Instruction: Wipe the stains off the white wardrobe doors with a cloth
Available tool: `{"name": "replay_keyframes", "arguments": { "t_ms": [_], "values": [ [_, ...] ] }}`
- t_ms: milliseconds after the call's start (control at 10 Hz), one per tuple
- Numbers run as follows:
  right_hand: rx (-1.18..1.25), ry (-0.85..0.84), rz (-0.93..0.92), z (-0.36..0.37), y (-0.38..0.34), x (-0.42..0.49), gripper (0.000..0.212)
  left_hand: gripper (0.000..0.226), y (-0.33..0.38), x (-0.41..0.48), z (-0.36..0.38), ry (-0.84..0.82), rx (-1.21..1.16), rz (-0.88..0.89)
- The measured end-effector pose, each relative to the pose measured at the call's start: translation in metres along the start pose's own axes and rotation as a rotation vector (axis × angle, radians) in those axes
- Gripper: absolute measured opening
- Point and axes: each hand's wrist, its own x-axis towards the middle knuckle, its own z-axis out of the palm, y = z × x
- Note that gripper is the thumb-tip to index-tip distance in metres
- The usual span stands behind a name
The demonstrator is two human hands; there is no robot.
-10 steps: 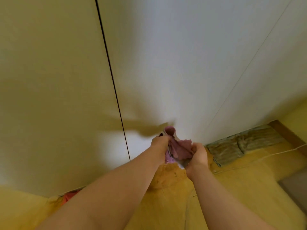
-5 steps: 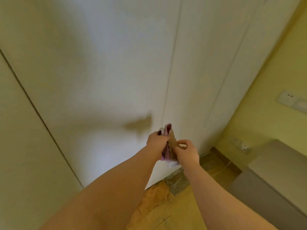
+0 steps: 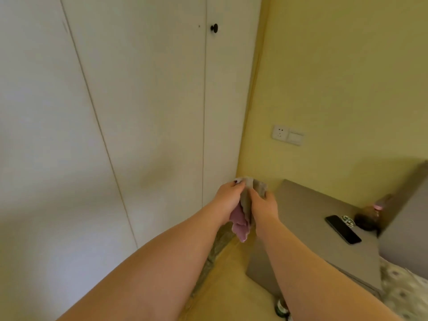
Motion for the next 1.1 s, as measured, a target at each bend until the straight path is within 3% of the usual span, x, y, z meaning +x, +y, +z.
{"name": "replay_keyframes", "arguments": {
  "t_ms": [100, 300, 600, 900, 1000, 1100],
  "values": [
    [-0.009, 0.089, 0.021, -0.025, 0.001, 0.037, 0.017, 0.035, -0.003, 0.041, 0.031, -0.019, -0.045, -0.009],
    [-0.188, 0.281, 0.033, -0.063, 0.006, 0.173, 0.025, 0.026, -0.003, 0.181, 0.109, -0.181, -0.082, -0.169],
    [-0.245, 0.369, 0.329, -0.096, 0.086, 0.344, 0.031, 0.03, -0.097, 0.374, 0.18, -0.116, 0.237, -0.354],
    [-0.357, 0.312, 0.609, -0.11, 0.213, 0.422, 0.036, 0.03, -0.19, 0.441, 0.202, -0.1, 0.549, -0.434],
    [-0.414, 0.33, 0.689, -0.109, 0.231, 0.44, 0.036, 0.026, -0.201, 0.449, 0.209, -0.069, 0.73, -0.417],
    [-0.589, 0.368, 0.712, -0.111, 0.234, 0.452, 0.037, 0.04, -0.205, 0.451, 0.219, -0.021, 0.941, -0.324]
  ]
}}
